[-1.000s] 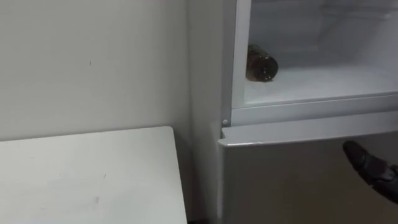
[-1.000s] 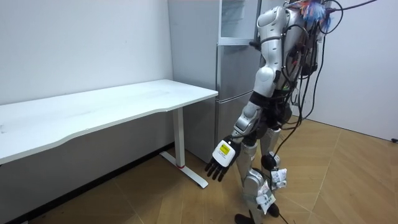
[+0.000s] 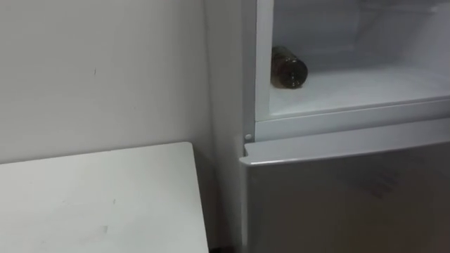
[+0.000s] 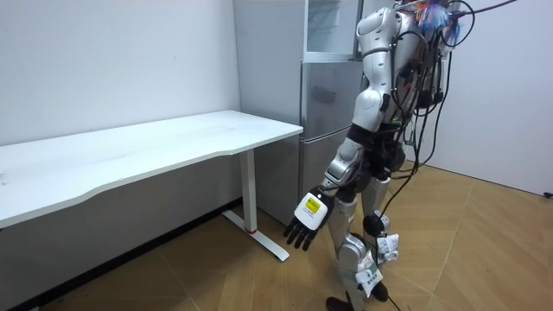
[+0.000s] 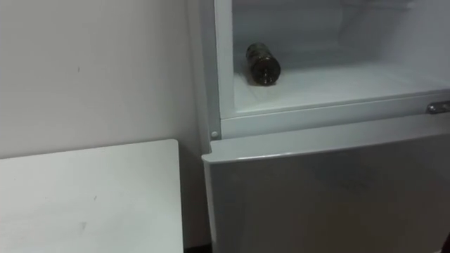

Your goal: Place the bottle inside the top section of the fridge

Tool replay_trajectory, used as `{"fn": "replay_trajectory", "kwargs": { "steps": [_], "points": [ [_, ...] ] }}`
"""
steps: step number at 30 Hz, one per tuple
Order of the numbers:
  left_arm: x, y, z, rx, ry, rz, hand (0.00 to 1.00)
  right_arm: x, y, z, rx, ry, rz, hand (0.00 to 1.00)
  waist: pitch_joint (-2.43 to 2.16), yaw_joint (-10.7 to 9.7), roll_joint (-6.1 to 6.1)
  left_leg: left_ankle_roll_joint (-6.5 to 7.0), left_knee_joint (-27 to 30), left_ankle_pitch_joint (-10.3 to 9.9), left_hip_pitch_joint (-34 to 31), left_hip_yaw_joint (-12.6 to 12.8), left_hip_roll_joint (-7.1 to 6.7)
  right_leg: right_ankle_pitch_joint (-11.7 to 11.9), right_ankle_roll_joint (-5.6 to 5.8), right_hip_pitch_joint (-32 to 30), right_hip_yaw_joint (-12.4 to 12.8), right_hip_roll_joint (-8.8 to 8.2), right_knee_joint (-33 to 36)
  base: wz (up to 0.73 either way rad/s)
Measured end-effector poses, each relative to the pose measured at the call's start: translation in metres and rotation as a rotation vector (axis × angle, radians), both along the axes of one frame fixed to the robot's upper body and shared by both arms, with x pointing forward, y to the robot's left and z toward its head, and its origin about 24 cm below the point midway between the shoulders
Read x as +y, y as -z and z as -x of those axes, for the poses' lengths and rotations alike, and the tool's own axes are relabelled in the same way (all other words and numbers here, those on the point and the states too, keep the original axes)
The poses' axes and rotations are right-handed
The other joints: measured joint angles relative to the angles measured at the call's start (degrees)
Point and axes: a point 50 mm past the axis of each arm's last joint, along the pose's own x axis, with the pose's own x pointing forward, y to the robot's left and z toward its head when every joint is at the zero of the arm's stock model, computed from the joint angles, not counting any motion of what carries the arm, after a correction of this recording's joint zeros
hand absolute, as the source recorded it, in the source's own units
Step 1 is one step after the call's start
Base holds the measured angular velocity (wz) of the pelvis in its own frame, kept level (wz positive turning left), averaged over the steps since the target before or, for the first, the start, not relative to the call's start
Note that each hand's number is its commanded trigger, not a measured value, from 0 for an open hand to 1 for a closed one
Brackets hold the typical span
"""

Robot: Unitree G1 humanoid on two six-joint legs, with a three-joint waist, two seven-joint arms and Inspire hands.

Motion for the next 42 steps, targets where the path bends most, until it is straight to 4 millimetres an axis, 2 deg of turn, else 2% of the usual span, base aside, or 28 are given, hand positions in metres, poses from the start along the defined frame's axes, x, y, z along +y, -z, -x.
{"fn": "replay_trajectory", "kwargs": {
  "steps": [6,9,16,18,23,28,32,33,34,35,38,42],
  "points": [
    [0.003,-0.001,-0.003,-0.025,-0.001,-0.022,0.0,-0.023,-0.008,0.017,-0.014,0.224,0.011,0.0,0.06,-0.77,-0.76,-0.02,-0.12,0.02,-0.07,0.12,-0.02,-0.01,-0.02,-0.34,-0.12,0.04,0.09,-0.01],
    [0.005,-0.003,-0.006,-0.047,0.005,-0.026,0.0,-0.033,-0.012,0.025,-0.011,0.322,0.018,0.0,0.24,-1.21,-1.37,-0.04,-0.39,0.03,-0.08,0.13,-0.07,-0.07,0.0,-0.49,-0.1,0.03,0.02,0.0],
    [0.01,-0.005,0.001,-0.042,-0.012,-0.022,0.0,-0.058,-0.032,0.042,-0.044,0.495,0.081,0.0,0.17,-1.72,-1.95,0.0,-0.51,0.03,0.02,0.13,-0.54,-0.33,0.39,-0.46,-0.01,0.03,0.11,0.0],
    [0.013,-0.006,0.005,-0.033,-0.024,-0.027,0.0,-0.058,-0.037,0.043,-0.061,0.51,0.087,0.0,0.11,-1.86,-2.26,0.0,-0.55,0.03,0.14,0.18,-0.56,-0.37,0.41,-0.34,-0.03,0.01,0.21,-0.02],
    [0.022,-0.009,0.009,-0.038,-0.068,-0.043,0.0,-0.061,-0.071,0.048,-0.209,0.561,0.143,0.0,0.11,-1.78,-3.38,0.01,-0.69,0.04,0.17,0.14,-0.59,-0.49,0.43,-0.35,-0.14,0.0,0.11,0.0],
    [0.023,-0.009,0.009,-0.043,-0.084,-0.045,0.0,-0.059,-0.083,0.048,-0.261,0.581,0.155,0.0,0.33,-2.2,-4.0,0.02,-0.69,0.03,-0.09,0.06,-0.59,-0.49,0.44,-0.6,-0.15,-0.02,0.09,0.0],
    [0.023,-0.009,0.008,-0.045,-0.081,-0.046,0.0,-0.059,-0.09,0.048,-0.298,0.595,0.167,0.0,0.11,-3.22,-3.88,0.04,-0.97,0.02,-1.03,-0.05,-0.61,-0.46,0.43,-1.65,-0.2,0.04,0.41,0.01],
    [0.023,-0.009,0.008,-0.044,-0.078,-0.046,0.0,-0.059,-0.092,0.049,-0.301,0.6,0.178,0.0,-0.11,-3.24,-4.03,0.04,-0.96,0.02,-1.13,-0.05,-0.61,-0.45,0.42,-1.77,-0.2,0.05,0.58,-0.04],
    [0.023,-0.009,0.009,-0.039,-0.069,-0.049,0.0,-0.059,-0.095,0.051,-0.265,0.62,0.26,0.0,-0.18,-3.18,-3.55,0.04,-0.93,0.02,-1.11,-0.02,-0.62,-0.46,0.42,-1.91,-0.11,0.04,1.01,-0.03],
    [0.024,-0.01,0.009,-0.038,-0.068,-0.052,0.0,-0.058,-0.099,0.053,-0.233,0.645,0.355,0.0,-0.17,-3.1,-3.18,0.04,-0.81,0.02,-1.08,0.07,-0.64,-0.46,0.42,-1.93,-0.04,0.0,1.12,-0.06],
    [0.024,-0.009,0.008,-0.041,-0.078,-0.053,0.0,-0.057,-0.103,0.052,-0.185,0.689,0.451,0.0,-0.09,-2.61,-2.72,0.03,-0.81,0.06,-0.97,0.45,-0.63,-0.58,0.36,-2.25,0.46,0.05,1.41,-0.09],
    [0.018,-0.007,0.005,-0.045,-0.078,-0.036,0.0,-0.058,-0.102,0.05,-0.175,0.697,0.429,0.0,-0.07,-3.16,-3.14,0.03,-0.75,0.06,-0.74,-0.07,-0.66,-0.63,0.39,-1.8,0.16,0.03,1.03,0.04]
  ]
}}
